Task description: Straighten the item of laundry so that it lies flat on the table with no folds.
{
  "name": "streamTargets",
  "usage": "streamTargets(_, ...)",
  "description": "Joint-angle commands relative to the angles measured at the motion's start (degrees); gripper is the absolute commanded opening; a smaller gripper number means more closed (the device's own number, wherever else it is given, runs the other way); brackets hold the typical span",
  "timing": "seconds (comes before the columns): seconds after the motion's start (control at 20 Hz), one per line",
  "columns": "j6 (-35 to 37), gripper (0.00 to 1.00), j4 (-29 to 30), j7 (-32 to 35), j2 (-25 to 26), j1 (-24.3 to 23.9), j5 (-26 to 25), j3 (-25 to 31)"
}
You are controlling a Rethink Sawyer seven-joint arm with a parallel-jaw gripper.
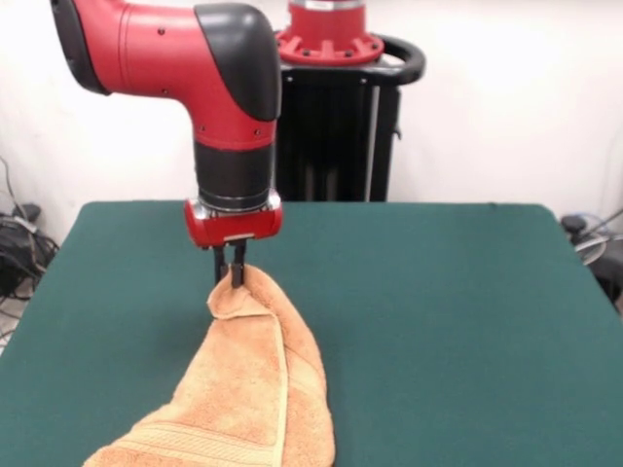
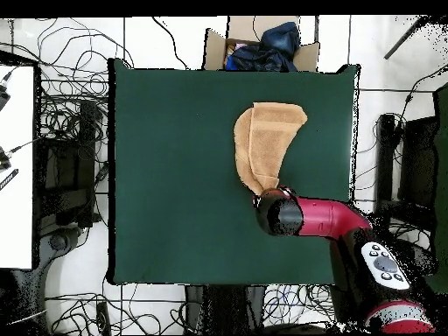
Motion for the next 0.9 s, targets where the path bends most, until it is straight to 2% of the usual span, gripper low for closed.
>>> streamTargets(0.05,10.61,0.0,2.82,-4.74,-2.87,2.35,-3.32,3.76)
streamTargets(0.45,14.59,0.0,5.78,-7.46,-4.67,0.8,-3.19,5.88)
streamTargets(0.9,17.28,0.0,6.37,-8.35,-3.32,0.1,-3.73,7.96)
